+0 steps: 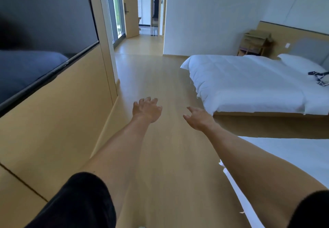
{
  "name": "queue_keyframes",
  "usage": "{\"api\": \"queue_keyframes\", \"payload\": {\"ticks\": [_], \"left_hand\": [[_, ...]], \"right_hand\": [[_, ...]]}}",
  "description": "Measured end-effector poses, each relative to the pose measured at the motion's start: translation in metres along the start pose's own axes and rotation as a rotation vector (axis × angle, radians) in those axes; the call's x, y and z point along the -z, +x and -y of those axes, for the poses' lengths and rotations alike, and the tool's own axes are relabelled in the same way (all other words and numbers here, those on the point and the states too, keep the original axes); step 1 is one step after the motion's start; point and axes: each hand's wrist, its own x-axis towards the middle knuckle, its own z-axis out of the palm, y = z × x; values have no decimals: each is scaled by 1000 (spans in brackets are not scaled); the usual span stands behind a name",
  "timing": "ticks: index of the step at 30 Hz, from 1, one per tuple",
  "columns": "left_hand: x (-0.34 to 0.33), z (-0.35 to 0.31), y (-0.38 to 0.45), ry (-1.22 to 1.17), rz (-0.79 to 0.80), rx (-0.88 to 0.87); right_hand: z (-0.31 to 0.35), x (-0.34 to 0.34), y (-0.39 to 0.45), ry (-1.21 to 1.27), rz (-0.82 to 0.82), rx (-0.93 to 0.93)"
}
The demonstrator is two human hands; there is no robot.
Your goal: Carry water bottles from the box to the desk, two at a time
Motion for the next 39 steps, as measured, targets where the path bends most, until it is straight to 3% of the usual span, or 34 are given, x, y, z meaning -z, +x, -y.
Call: {"api": "queue_keyframes", "payload": {"ticks": [13,22,39], "left_hand": [[14,44,222,-26,64,-26],[1,11,365,-10,95,-51],[7,-73,708,17,85,-7]], "right_hand": [[45,15,206,48,9,-83],[14,26,356,60,3,-111],[-68,78,716,93,87,-52]]}}
